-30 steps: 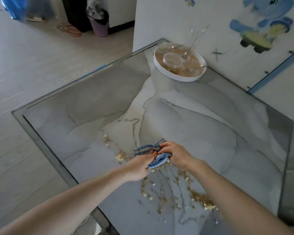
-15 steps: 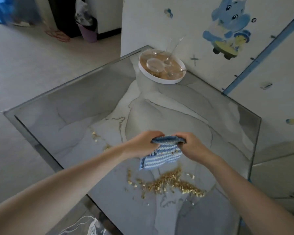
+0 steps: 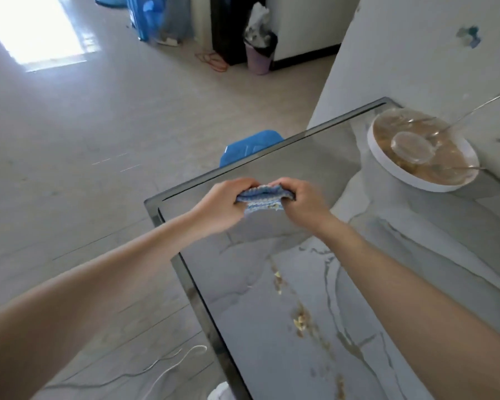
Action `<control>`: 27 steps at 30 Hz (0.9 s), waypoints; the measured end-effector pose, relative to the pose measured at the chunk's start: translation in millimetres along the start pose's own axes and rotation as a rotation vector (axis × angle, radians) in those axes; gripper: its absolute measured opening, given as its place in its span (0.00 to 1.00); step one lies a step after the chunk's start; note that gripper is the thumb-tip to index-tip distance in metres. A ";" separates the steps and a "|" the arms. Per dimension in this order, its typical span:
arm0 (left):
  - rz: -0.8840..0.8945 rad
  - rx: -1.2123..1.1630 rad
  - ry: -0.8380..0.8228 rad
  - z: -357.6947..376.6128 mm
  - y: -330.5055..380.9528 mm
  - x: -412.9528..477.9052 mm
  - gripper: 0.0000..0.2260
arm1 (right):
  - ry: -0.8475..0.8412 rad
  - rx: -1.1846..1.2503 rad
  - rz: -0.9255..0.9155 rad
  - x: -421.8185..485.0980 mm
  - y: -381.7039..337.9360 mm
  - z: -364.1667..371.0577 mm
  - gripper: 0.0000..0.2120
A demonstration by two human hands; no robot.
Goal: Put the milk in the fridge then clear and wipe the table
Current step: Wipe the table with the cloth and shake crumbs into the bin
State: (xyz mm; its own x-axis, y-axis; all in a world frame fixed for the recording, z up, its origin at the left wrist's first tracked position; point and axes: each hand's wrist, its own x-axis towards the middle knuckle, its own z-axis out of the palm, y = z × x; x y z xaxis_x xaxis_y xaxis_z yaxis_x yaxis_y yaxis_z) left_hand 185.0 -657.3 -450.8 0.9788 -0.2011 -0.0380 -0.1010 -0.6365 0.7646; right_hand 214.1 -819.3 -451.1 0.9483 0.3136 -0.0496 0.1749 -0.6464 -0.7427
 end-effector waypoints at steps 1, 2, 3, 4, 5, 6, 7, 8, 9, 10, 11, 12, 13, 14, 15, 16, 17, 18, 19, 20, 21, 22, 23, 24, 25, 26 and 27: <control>-0.015 0.007 0.013 -0.6 -14.7 -0.9 0.15 | -0.019 -0.013 0.000 9.8 0.6 12.8 0.15; -0.041 0.019 0.006 1.4 -29.7 -3.0 0.15 | -0.048 -0.016 0.014 17.5 3.0 25.9 0.16; -0.072 0.032 -0.023 5.5 -43.3 -5.6 0.15 | -0.091 -0.025 0.025 22.0 6.6 37.4 0.16; -0.099 0.027 -0.065 11.1 -54.7 -7.8 0.16 | -0.146 -0.040 0.029 24.3 11.6 47.9 0.16; -0.126 -0.002 -0.112 17.0 -63.1 -10.5 0.18 | -0.199 -0.060 0.030 24.7 17.6 56.6 0.16; -0.146 -0.036 -0.157 22.4 -68.6 -12.9 0.20 | -0.244 -0.082 0.033 24.0 23.7 63.1 0.17; -0.159 -0.069 -0.199 26.9 -71.1 -14.7 0.20 | -0.277 -0.096 0.043 22.7 28.6 66.5 0.18; -0.169 -0.097 -0.234 31.4 -72.3 -16.4 0.21 | -0.296 -0.111 0.058 21.2 33.4 68.6 0.19; -0.170 -0.117 -0.256 32.8 -72.6 -15.6 0.21 | -0.306 -0.124 0.073 22.1 35.2 68.9 0.19; -0.179 -0.137 -0.268 38.5 -73.1 -19.6 0.22 | -0.331 -0.143 0.089 17.3 38.9 69.7 0.20; -0.183 -0.139 -0.274 40.7 -72.6 -20.7 0.22 | -0.345 -0.156 0.093 15.0 40.7 68.8 0.19; -0.184 -0.129 -0.282 42.2 -74.7 -20.7 0.22 | -0.359 -0.165 0.094 14.8 42.6 69.0 0.19; -0.190 -0.127 -0.295 45.5 -76.2 -23.3 0.22 | -0.376 -0.177 0.100 11.5 44.5 69.3 0.19; -0.187 -0.125 -0.304 50.2 -74.4 -28.8 0.21 | -0.381 -0.190 0.098 4.4 46.1 67.8 0.19; -0.185 -0.119 -0.315 54.9 -72.3 -34.4 0.21 | -0.386 -0.200 0.094 -3.0 47.7 66.5 0.19; -0.180 -0.122 -0.319 60.7 -69.8 -40.8 0.21 | -0.389 -0.205 0.093 -11.2 50.7 65.1 0.19; -0.172 -0.126 -0.319 66.6 -65.8 -47.9 0.20 | -0.397 -0.213 0.089 -20.8 53.6 63.4 0.18; -0.164 -0.126 -0.319 72.9 -61.7 -55.6 0.20 | -0.404 -0.223 0.088 -31.5 56.4 61.5 0.18; -0.162 -0.127 -0.321 79.0 -57.8 -63.5 0.20 | -0.412 -0.230 0.091 -42.0 59.1 60.0 0.17; -0.165 -0.130 -0.327 85.6 -52.4 -71.8 0.20 | -0.417 -0.235 0.095 -53.9 61.1 57.3 0.17; -0.164 -0.131 -0.337 92.5 -46.8 -80.3 0.20 | -0.423 -0.236 0.100 -65.9 63.4 54.4 0.16; -0.160 -0.134 -0.345 99.9 -41.0 -88.9 0.20 | -0.427 -0.238 0.101 -78.7 65.9 51.6 0.16; -0.154 -0.136 -0.349 107.5 -35.6 -97.7 0.20 | -0.434 -0.241 0.103 -90.9 68.0 49.2 0.15; -0.144 -0.136 -0.349 116.2 -28.9 -107.0 0.20 | -0.438 -0.249 0.103 -105.0 69.9 45.3 0.15; -0.132 -0.135 -0.342 124.0 -23.2 -115.4 0.20 | -0.439 -0.255 0.103 -117.4 72.2 42.7 0.15; -0.122 -0.138 -0.335 132.4 -16.5 -124.0 0.20 | -0.436 -0.260 0.107 -130.2 75.0 39.1 0.15; -0.118 -0.148 -0.331 140.2 -10.0 -132.0 0.19 | -0.432 -0.259 0.111 -141.5 78.5 36.3 0.15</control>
State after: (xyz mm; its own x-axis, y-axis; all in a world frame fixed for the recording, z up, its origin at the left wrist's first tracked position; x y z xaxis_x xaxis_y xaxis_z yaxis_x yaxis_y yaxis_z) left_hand 31.9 -728.8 -543.6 0.8695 -0.3776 -0.3183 0.0594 -0.5599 0.8264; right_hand 84.0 -889.2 -526.6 0.7782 0.4568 -0.4311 0.1911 -0.8260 -0.5303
